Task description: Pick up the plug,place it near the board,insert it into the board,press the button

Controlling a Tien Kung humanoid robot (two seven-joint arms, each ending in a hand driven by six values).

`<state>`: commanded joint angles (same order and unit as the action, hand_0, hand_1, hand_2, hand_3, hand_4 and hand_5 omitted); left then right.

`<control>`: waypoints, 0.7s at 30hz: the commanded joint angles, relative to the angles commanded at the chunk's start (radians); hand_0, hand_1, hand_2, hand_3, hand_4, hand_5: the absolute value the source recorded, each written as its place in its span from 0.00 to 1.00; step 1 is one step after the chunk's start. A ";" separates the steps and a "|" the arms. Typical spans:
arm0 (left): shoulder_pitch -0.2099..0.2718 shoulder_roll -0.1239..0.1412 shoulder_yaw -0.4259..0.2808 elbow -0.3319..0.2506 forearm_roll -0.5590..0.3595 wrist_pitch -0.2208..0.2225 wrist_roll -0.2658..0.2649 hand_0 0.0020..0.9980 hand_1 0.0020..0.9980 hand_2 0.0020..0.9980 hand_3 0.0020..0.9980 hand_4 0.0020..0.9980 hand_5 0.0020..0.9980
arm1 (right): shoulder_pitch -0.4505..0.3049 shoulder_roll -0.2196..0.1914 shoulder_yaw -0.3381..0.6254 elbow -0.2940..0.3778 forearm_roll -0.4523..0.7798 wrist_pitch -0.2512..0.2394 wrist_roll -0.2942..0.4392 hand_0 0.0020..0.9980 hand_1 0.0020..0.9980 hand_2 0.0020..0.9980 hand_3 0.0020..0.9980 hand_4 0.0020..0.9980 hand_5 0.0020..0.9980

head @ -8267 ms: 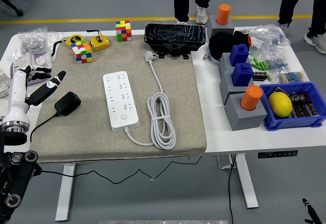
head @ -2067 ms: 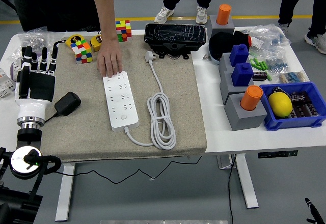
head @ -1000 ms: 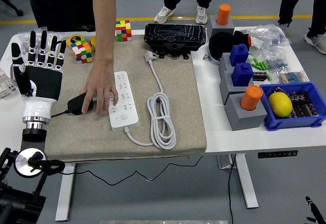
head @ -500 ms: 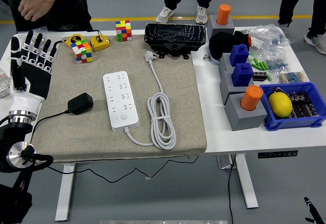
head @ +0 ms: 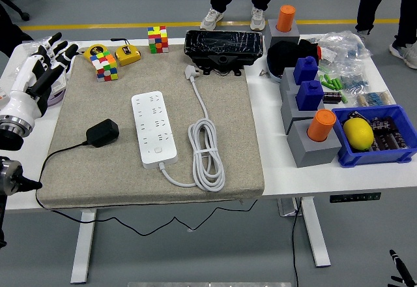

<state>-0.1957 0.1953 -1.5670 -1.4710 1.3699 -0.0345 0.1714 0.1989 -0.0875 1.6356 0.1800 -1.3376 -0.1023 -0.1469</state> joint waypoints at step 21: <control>-0.005 -0.002 0.028 0.115 0.704 -0.084 0.035 1.00 1.00 1.00 1.00 1.00 0.18 | -0.007 0.004 0.002 0.000 -0.002 -0.002 -0.003 1.00 0.86 0.78 0.84 1.00 1.00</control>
<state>-0.2006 0.1937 -1.5385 -1.3556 2.0738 -0.1183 0.2065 0.1918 -0.0833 1.6375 0.1800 -1.3400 -0.1044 -0.1503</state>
